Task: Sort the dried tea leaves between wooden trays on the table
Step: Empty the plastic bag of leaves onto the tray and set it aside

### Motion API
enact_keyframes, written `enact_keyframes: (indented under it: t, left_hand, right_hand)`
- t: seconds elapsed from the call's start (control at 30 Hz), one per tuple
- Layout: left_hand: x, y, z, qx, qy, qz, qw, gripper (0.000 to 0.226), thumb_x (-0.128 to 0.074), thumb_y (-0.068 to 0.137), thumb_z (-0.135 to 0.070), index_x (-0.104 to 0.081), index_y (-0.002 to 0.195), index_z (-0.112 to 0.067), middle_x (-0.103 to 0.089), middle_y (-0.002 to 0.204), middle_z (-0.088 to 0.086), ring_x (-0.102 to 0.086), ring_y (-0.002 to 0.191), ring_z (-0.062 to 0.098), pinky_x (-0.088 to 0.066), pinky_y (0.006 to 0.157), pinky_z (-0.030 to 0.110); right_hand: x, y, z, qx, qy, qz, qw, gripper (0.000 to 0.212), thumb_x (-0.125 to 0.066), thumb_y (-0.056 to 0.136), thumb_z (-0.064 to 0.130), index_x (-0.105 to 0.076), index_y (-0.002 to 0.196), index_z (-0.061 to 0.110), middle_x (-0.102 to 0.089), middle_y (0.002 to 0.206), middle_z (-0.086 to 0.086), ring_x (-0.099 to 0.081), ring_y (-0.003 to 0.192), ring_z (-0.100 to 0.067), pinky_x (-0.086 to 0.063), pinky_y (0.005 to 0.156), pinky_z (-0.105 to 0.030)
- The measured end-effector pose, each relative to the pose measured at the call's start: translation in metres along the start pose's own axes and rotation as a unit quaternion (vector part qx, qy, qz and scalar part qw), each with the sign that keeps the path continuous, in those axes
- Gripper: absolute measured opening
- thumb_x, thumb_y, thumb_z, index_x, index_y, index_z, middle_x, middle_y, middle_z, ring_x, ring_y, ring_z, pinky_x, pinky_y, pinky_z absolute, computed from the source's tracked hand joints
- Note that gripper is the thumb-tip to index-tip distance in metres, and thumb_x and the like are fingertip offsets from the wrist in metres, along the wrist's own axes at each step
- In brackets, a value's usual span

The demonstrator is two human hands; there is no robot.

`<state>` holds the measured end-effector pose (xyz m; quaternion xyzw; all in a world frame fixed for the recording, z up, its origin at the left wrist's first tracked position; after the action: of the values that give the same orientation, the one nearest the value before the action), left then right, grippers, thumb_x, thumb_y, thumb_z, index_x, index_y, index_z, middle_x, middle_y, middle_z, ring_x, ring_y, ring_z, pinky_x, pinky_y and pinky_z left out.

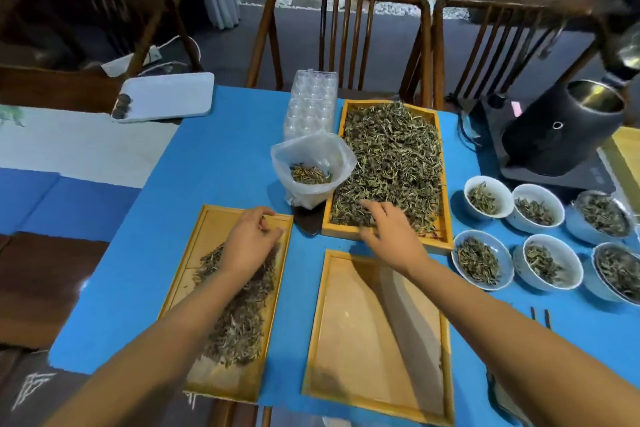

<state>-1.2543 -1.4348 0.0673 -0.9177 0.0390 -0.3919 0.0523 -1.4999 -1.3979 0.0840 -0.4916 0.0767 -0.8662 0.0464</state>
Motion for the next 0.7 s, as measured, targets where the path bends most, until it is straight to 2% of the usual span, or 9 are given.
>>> enact_keyframes:
  t: [0.17,0.2,0.27,0.37,0.43,0.5,0.6,0.7]
  left_hand:
    - [-0.001,0.044,-0.001,-0.043,0.108,0.054,0.992,0.047,-0.066,0.083,-0.025,-0.051,0.126,-0.014,-0.053,0.115,0.007,-0.055,0.107,0.025,-0.045,0.089,0.038]
    - [-0.001,0.053,-0.001,-0.05,0.136,0.062,0.987,0.051,-0.067,0.083,-0.027,-0.049,0.129,-0.015,-0.052,0.121,0.008,-0.053,0.112,0.026,-0.044,0.091,0.039]
    - [-0.003,0.072,-0.003,-0.06,0.181,0.078,0.979,0.062,-0.069,0.081,-0.033,-0.043,0.135,-0.014,-0.049,0.129,0.009,-0.049,0.12,0.027,-0.041,0.096,0.041]
    - [-0.008,0.095,-0.005,-0.07,0.205,0.106,0.97,0.08,-0.076,0.071,-0.041,-0.038,0.137,-0.014,-0.047,0.133,0.011,-0.046,0.121,0.03,-0.04,0.097,0.042]
    - [-0.012,0.107,-0.005,-0.068,0.181,0.136,0.972,0.088,-0.079,0.065,-0.045,-0.037,0.138,-0.019,-0.046,0.136,0.007,-0.045,0.122,0.029,-0.043,0.096,0.045]
    - [-0.017,0.114,-0.007,-0.07,0.149,0.161,0.973,0.091,-0.08,0.062,-0.048,-0.038,0.138,-0.024,-0.046,0.137,0.003,-0.046,0.123,0.026,-0.044,0.095,0.047]
    - [-0.024,0.119,-0.009,-0.067,0.107,0.175,0.976,0.081,-0.083,0.059,-0.046,-0.048,0.129,-0.024,-0.055,0.127,0.001,-0.053,0.116,0.023,-0.048,0.091,0.048]
    - [-0.028,0.119,-0.012,-0.047,0.065,0.191,0.978,0.058,-0.077,0.057,-0.051,-0.053,0.105,-0.029,-0.058,0.104,-0.005,-0.059,0.101,0.023,-0.051,0.085,0.046]
  right_hand:
    - [-0.012,0.047,0.007,0.005,0.003,0.051,0.999,0.053,-0.048,0.092,0.024,-0.029,0.141,0.014,-0.044,0.135,-0.012,-0.038,0.126,-0.028,-0.035,0.1,-0.038]
    - [-0.015,0.054,0.008,-0.001,0.011,0.053,0.999,0.052,-0.049,0.092,0.025,-0.031,0.139,0.012,-0.047,0.132,-0.013,-0.042,0.123,-0.028,-0.038,0.095,-0.037]
    - [-0.02,0.068,0.011,-0.012,0.032,0.054,0.998,0.046,-0.053,0.09,0.026,-0.039,0.131,0.01,-0.056,0.112,-0.012,-0.052,0.103,-0.028,-0.041,0.076,-0.033]
    - [-0.03,0.084,0.015,-0.039,0.067,0.06,0.995,0.038,-0.06,0.085,0.03,-0.044,0.114,0.011,-0.048,0.078,0.001,-0.049,0.073,-0.02,-0.035,0.059,-0.031]
    - [-0.037,0.091,0.015,-0.052,0.086,0.063,0.993,0.035,-0.063,0.084,0.032,-0.043,0.106,0.013,-0.038,0.068,0.008,-0.044,0.066,-0.016,-0.031,0.053,-0.027]
    - [-0.041,0.096,0.016,-0.05,0.096,0.063,0.992,0.027,-0.062,0.085,0.031,-0.041,0.093,0.016,-0.036,0.064,0.007,-0.039,0.057,-0.012,-0.023,0.045,-0.025]
    - [-0.042,0.101,0.016,-0.053,0.128,0.055,0.989,0.024,-0.055,0.09,0.028,-0.037,0.077,0.018,-0.038,0.059,0.004,-0.036,0.051,-0.008,-0.022,0.044,-0.024]
    - [-0.039,0.103,0.017,-0.047,0.136,0.045,0.989,0.016,-0.049,0.093,0.022,-0.041,0.082,0.014,-0.043,0.068,0.0,-0.042,0.061,-0.018,-0.026,0.049,-0.026]
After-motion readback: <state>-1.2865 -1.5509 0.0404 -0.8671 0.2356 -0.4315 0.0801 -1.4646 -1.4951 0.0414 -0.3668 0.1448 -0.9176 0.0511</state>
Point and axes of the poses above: each hand's wrist, its own y-axis towards the middle knuckle, its own x-axis out of the back of the hand, z = x × y, the point moved 5 cm from there along y, towards the middle knuckle
